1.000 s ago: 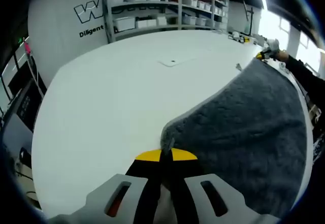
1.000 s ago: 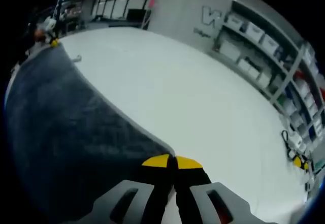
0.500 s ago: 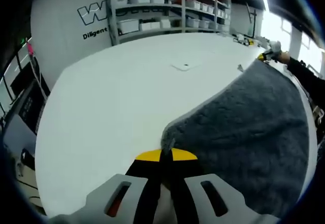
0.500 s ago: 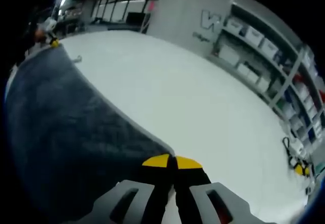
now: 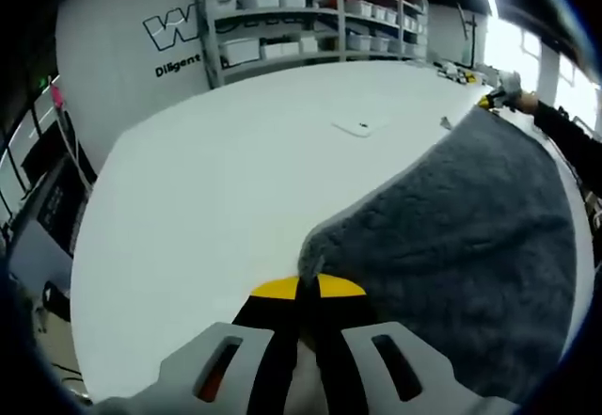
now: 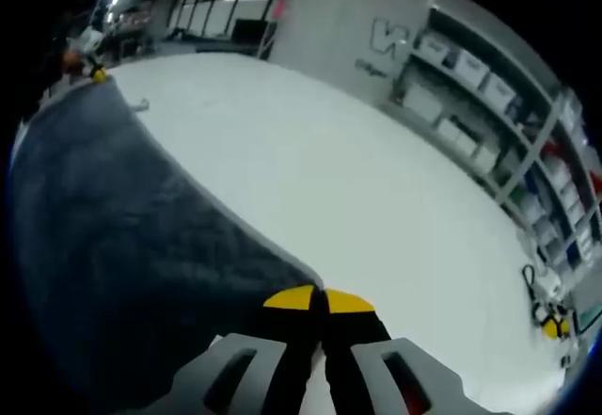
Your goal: Open the folded towel by lifting each exposed corner and separating the folded layers until the towel lies flat within the target outline without major curled edges
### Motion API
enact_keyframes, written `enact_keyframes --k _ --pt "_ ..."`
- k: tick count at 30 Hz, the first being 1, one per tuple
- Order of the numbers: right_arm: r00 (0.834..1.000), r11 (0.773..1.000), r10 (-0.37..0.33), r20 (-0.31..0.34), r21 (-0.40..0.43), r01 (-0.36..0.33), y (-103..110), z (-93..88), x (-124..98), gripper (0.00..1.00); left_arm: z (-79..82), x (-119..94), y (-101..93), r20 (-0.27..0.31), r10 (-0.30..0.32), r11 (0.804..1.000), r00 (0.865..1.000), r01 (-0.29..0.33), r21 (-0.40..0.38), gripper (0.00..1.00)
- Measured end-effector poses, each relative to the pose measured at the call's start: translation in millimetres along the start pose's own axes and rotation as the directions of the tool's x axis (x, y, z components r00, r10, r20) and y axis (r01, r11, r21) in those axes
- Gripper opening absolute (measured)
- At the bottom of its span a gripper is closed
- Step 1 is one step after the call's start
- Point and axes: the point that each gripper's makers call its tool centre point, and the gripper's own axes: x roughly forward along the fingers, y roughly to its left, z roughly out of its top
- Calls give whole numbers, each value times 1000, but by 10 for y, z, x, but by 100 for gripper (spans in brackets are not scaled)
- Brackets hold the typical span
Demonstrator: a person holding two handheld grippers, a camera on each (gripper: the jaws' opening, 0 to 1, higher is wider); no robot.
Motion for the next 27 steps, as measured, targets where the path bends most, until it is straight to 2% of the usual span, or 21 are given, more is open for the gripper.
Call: enact_keyframes --k 3,10,13,27 --pt "1000 1000 3 -6 4 -3 -10 13 24 0 8 4 42 -8 2 999 1000 -2 42 2" --pt "1000 1000 -10 -11 -2 10 -39 103 154 0 51 38 176 -1 16 998 1000 -16 54 2" --pt "1000 1000 -7 -8 8 7 -77 138 200 0 75 54 245 4 37 996 999 -37 84 2" --pt "1000 996 -14 21 92 12 -110 150 227 0 138 98 358 40 48 997 998 -51 66 1"
